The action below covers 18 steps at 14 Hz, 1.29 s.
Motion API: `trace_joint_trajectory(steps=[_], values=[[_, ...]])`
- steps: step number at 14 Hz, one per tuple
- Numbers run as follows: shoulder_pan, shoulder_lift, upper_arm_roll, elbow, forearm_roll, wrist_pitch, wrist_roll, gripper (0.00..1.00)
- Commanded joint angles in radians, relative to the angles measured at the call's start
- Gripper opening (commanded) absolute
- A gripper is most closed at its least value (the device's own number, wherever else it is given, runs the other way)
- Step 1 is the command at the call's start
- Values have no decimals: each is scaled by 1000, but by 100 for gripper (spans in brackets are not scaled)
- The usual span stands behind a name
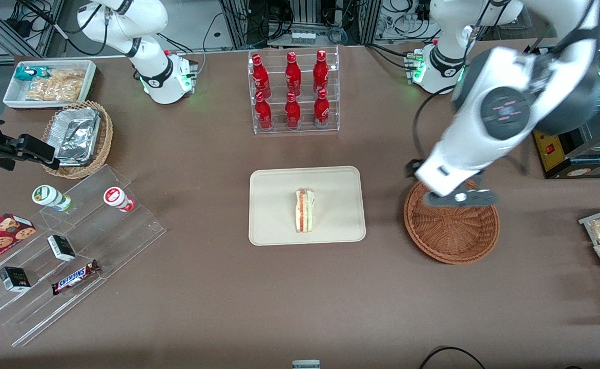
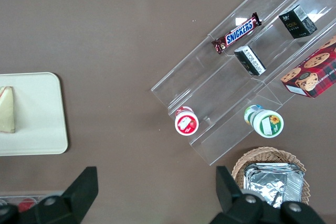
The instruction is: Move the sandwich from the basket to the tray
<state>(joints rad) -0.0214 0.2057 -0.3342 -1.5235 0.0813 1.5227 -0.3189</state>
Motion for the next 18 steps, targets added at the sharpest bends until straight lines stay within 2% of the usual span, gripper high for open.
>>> trace_joint_trajectory(steps=[1, 6, 9, 12, 18], values=[[89, -106, -8, -34, -25, -91, 84, 100], [130, -235, -6, -34, -6, -249, 42, 100], [132, -236, -5, 26, 18, -311, 32, 100], [132, -224, -2, 37, 38, -300, 28, 100], [132, -177, 34, 85, -25, -320, 29, 100]])
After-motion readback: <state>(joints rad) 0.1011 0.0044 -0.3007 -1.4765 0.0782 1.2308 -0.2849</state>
